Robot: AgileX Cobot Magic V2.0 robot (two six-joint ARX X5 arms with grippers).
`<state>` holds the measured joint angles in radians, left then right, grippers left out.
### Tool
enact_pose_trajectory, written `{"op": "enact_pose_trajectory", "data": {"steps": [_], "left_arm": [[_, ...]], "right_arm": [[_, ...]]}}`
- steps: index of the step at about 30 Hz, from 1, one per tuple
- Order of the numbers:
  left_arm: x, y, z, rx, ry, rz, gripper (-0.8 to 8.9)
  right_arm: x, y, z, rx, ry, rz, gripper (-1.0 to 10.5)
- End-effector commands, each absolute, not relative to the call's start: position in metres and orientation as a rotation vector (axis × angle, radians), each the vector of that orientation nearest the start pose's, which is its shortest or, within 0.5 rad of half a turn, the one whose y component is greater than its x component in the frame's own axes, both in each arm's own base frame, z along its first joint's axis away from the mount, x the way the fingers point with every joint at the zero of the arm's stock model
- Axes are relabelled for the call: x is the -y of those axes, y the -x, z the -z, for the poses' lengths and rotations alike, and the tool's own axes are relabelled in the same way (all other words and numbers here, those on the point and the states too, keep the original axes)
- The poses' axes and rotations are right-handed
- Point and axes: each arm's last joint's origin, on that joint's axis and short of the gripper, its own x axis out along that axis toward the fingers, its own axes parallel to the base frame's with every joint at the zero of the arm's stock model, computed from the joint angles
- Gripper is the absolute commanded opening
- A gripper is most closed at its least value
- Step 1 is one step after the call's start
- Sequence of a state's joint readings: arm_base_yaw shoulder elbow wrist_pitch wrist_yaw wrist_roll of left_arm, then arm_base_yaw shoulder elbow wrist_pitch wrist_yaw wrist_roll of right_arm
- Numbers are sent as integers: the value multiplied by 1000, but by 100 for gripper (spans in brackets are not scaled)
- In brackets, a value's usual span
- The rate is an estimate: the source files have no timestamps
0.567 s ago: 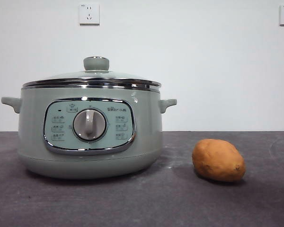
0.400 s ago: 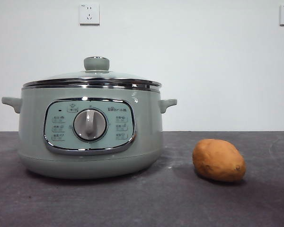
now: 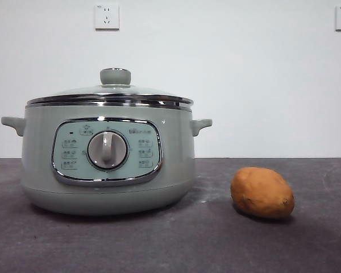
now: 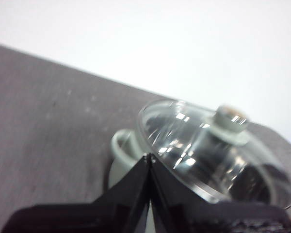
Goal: Pick up the potato,open the lid,put the potato in the pot,close the lid
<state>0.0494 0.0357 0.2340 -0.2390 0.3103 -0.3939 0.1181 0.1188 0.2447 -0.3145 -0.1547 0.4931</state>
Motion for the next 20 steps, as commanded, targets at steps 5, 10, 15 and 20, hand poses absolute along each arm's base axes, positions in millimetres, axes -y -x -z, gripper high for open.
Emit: {"op": "enact_pose_trajectory", "data": {"steps": [5,10,15,20], "left_arm": [[6,-70,-262,-10,377,302,-6],[7,-70,-296,-27,378,315,-6],[10,-83,-324,-142,370,435,-6],[13,-104,-341,-303,368,610,-4]], "right_arm": [[-16,-91,-265,-188,-411,-247,-11],[-17,-98,-308,-192,-366,-263,-10],[-21,-108,-345,-276,-267,-372,-2],[-27,-121,-365,-395,-235,-536,2]]}}
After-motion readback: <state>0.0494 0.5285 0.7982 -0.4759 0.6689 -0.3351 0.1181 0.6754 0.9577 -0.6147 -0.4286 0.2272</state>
